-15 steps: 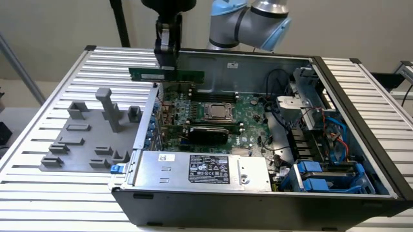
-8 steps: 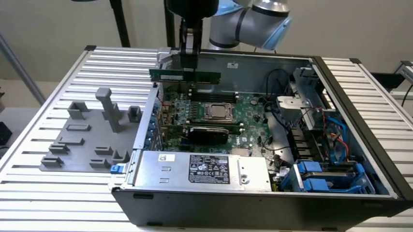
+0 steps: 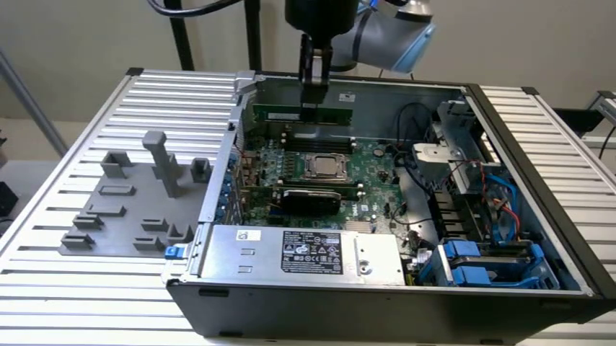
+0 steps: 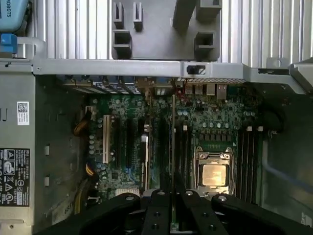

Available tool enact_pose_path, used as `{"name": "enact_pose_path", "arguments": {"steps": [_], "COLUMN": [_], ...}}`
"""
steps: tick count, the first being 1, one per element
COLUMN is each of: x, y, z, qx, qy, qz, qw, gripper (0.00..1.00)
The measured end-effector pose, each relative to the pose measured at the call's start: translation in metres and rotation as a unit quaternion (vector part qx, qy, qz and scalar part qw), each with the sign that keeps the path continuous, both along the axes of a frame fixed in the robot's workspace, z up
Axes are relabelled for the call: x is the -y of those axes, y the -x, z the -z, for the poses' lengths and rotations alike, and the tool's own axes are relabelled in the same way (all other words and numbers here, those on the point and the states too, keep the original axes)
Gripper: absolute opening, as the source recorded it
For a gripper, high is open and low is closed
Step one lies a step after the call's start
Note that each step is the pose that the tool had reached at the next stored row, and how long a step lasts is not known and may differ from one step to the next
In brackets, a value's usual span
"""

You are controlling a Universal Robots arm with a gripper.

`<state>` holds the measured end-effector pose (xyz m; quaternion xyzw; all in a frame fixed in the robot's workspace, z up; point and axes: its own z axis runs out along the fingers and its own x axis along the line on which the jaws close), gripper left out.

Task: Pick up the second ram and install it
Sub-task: 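Pick up the second ram and move it above second insertion slot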

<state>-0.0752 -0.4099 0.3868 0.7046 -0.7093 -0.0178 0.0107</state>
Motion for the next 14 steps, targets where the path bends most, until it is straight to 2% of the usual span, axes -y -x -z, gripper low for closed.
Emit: {"name": "enact_pose_path", "arguments": {"steps": [7, 10, 14], "x": [-0.0165, -0.0201, -0.0226], "y": [-0.023, -0.027, -0.033], "z": [0.0127, 0.0182, 0.0255], "qx": [0.0001, -0.0001, -0.0001], "qy": [-0.0001, 0.0, -0.0002], "qz": [0.0, 0.0, 0.003], "qw": [1.0, 1.0, 1.0], "gripper": [0.13, 0.13, 0.13]}}
